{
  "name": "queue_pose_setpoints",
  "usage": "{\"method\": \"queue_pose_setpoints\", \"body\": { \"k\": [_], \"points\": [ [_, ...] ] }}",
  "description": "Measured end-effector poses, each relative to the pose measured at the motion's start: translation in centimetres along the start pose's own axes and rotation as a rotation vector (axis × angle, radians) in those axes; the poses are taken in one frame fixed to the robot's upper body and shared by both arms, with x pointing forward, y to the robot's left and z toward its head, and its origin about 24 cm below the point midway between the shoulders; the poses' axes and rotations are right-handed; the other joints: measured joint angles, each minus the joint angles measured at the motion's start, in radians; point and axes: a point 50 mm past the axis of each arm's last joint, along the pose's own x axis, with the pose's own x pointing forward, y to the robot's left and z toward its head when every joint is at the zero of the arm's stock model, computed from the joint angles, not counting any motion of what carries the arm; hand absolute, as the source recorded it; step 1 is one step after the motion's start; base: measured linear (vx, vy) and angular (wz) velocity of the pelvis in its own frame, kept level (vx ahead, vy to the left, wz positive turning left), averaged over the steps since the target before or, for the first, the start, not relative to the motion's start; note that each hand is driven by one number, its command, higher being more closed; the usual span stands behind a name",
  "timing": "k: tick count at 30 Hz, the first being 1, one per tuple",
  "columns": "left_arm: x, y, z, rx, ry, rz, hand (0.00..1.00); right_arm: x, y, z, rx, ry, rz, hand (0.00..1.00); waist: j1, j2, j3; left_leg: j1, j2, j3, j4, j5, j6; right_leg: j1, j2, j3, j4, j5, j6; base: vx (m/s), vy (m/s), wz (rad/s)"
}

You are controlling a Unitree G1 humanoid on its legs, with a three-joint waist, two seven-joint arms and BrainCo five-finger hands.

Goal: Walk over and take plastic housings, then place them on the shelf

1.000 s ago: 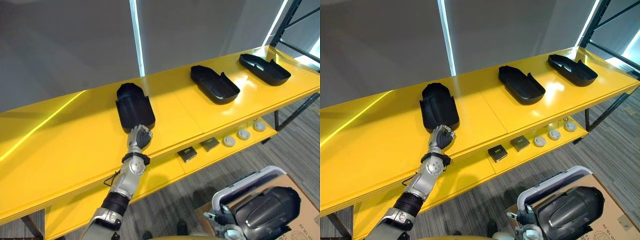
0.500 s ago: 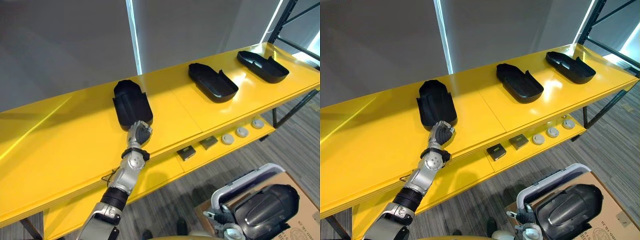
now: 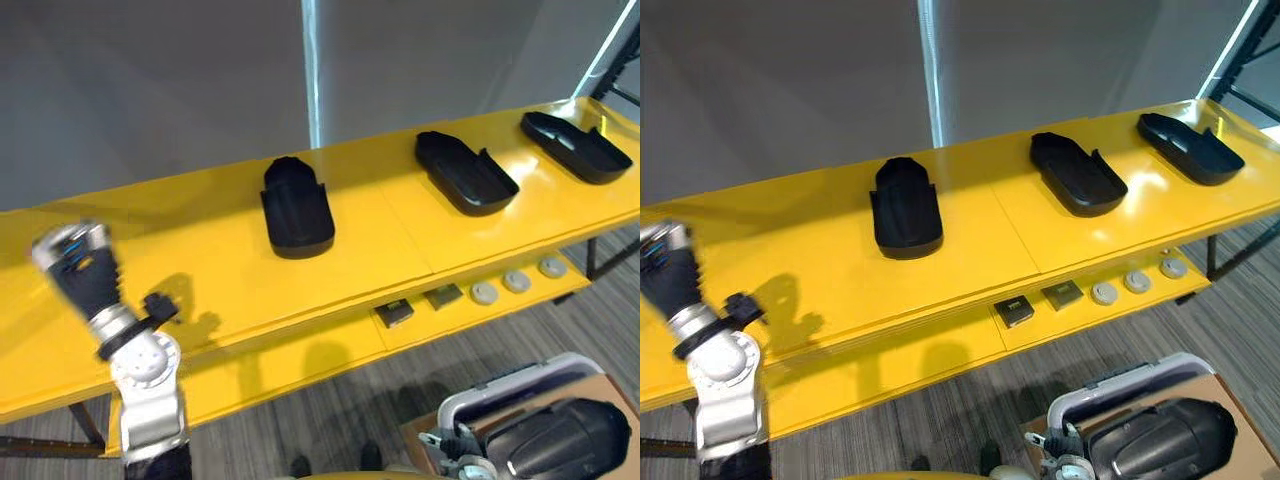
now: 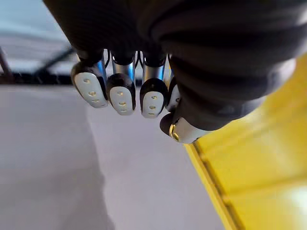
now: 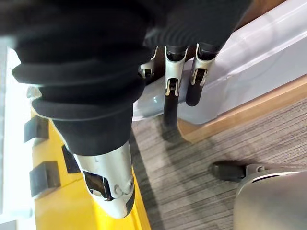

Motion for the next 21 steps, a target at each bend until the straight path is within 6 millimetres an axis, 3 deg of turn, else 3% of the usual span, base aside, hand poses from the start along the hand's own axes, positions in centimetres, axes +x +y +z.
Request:
{"method": "queue_pose_setpoints", "body": {
  "k": [3,7,8,11,14,17,21],
  "points": [
    [-2.2,2.3,-4.3,0.103,0.223,0.021,1.00,-0.4,0.1,0.3,0.010,-0.029,-0.002,0.00,0.010,-0.005,0.000,0.005,0.003,0.012,0.005,-0.007,0.008,0.005,-0.003,-0.013,0.014,-0.012,0.004,-0.02,-0.002,0.09],
    [-5.5,3.9,-10.1,0.266,0.520,-0.077,1.00,-0.7,1.0,0.5,-0.008,-0.040,0.015,0.00,0.013,-0.020,-0.006,-0.001,0.011,0.032,0.054,-0.045,0.010,0.015,-0.002,-0.013,0.022,-0.020,-0.001,-0.01,-0.007,-0.09],
    [-6.9,4.1,-11.8,0.308,0.618,-0.121,0.00,-0.9,1.1,0.7,0.000,-0.053,0.018,0.00,0.013,-0.021,-0.008,0.001,0.012,0.036,0.062,-0.044,0.005,0.020,-0.002,-0.014,0.023,-0.020,-0.001,0.00,-0.008,-0.05],
    [-10.8,4.0,-15.6,0.390,0.850,-0.255,0.00,-1.0,1.4,1.2,0.014,-0.079,0.021,0.00,0.008,-0.024,-0.013,0.003,0.013,0.042,0.062,-0.044,0.003,0.020,-0.002,-0.014,0.025,-0.021,0.000,0.00,-0.002,-0.02],
    [-14.0,4.0,-18.0,0.488,1.017,-0.357,0.00,-1.2,2.1,1.2,0.027,-0.080,0.037,0.00,0.009,-0.021,-0.021,0.004,0.013,0.046,0.059,-0.044,0.003,0.020,-0.002,-0.013,0.023,-0.021,0.000,0.00,0.000,0.00],
    [-16.1,4.2,-18.9,0.544,1.105,-0.436,0.00,-1.2,2.2,1.2,0.031,-0.075,0.040,0.00,0.010,-0.019,-0.021,0.005,0.013,0.050,0.057,-0.043,0.002,0.020,-0.002,-0.007,0.021,-0.021,0.000,0.00,0.001,-0.01],
    [-16.6,4.6,-19.5,0.599,1.139,-0.492,0.00,-0.9,2.1,0.6,0.032,-0.040,0.035,0.00,0.010,-0.016,-0.023,0.015,0.014,0.063,0.050,-0.039,0.006,0.021,0.002,0.011,0.014,-0.020,0.000,0.02,0.001,-0.09]
  ]
}}
